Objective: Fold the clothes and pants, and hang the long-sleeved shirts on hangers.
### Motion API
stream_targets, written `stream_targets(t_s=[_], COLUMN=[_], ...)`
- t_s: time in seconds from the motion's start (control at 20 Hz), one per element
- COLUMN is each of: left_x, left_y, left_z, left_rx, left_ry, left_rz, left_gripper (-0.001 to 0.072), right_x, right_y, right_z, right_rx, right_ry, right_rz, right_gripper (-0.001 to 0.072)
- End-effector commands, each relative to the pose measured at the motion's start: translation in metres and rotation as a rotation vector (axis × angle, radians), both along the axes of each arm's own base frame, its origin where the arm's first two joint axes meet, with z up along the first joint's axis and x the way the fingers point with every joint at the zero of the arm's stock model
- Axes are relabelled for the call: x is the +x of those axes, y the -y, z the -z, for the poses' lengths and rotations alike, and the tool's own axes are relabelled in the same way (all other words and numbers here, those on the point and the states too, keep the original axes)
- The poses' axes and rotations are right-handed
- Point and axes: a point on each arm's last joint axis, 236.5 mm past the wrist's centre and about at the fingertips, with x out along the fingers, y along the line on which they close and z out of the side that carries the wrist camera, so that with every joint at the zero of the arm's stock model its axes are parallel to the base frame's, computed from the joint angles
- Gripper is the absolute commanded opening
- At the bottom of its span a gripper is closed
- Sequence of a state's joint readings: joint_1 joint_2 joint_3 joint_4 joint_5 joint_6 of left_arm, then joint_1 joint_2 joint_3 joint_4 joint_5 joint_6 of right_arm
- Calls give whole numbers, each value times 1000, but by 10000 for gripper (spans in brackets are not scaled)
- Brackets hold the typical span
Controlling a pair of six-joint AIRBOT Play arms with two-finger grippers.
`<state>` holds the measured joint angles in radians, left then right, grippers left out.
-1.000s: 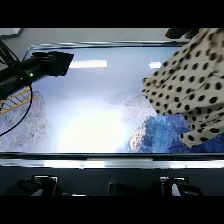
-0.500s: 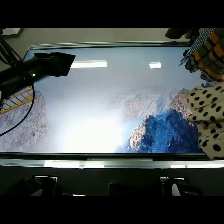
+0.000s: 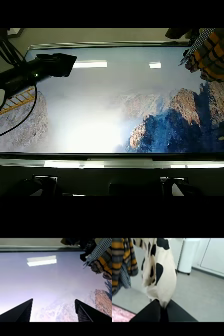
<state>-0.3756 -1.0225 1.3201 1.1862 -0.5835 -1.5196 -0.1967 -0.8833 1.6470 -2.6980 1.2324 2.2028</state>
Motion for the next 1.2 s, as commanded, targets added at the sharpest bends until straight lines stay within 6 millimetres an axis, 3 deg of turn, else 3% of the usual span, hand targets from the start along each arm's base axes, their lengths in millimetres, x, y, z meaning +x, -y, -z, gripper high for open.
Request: stream_targets(t_s=[0.0, 0.25, 0.4, 0.7, 1.15], left_x=[1, 7, 11, 9, 12], left_y=[1, 4, 6, 13, 15], left_z=[3, 14, 21, 24, 31], left_rx=[3, 12, 17, 21, 26], left_ry=[-6, -29, -43, -49, -62], left_rz=[1, 3, 3, 19, 20], left_gripper=[597, 597, 597, 597, 597], right_x=[24, 21, 17, 16, -25], right_y=[7, 7, 6, -9, -16], right_z=[-40, -78, -89, -128, -175], right_rx=[-93, -199, -234, -370, -548], right_ry=[63, 77, 64, 70, 60], right_rz=[14, 42, 43, -13, 101], right_gripper=[23, 23, 23, 23, 23])
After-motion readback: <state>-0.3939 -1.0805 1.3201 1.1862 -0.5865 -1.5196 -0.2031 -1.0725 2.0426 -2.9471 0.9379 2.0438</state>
